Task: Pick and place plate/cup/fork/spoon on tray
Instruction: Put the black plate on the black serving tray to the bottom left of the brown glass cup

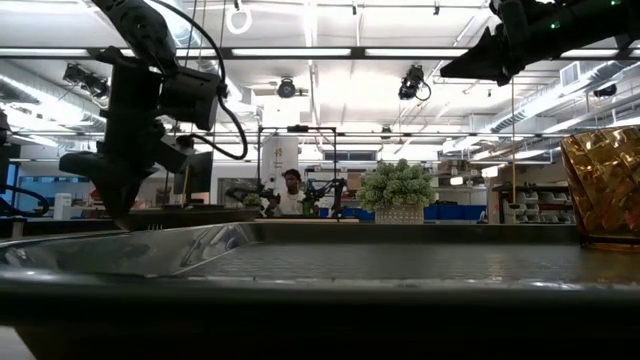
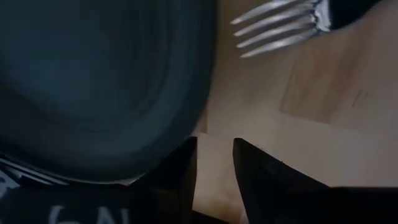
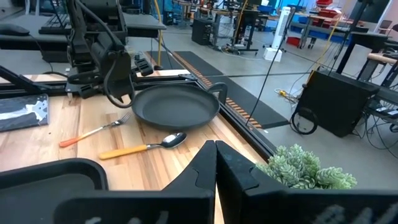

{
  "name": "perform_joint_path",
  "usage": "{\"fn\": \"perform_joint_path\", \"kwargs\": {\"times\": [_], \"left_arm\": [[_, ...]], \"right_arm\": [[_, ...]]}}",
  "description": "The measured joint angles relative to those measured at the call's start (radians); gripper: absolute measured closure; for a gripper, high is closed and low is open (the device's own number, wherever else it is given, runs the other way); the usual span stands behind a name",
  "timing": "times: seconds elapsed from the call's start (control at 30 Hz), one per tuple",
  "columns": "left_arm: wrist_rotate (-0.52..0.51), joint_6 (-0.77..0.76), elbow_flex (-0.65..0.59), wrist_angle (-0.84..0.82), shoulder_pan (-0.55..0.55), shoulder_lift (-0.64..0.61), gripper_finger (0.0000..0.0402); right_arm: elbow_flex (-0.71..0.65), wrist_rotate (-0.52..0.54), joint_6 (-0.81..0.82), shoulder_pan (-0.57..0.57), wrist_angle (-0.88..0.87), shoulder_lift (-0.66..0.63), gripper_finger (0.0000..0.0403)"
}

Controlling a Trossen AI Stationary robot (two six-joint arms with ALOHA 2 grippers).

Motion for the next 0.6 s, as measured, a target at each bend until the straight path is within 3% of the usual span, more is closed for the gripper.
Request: {"fn": "perform_joint_path", "kwargs": {"times": [0.33,0.6], "left_arm": [[-0.025,-0.018,0.062,-0.071,0.000,0.000,0.0304],[-0.045,0.170,0.090,0.015,0.003,0.000,0.0315]], "right_arm": [[0.000,-0.001,0.006,0.000,0.009,0.000,0.0394],[0.000,-0.003,0.007,0.000,0.006,0.000,0.0394]]}}
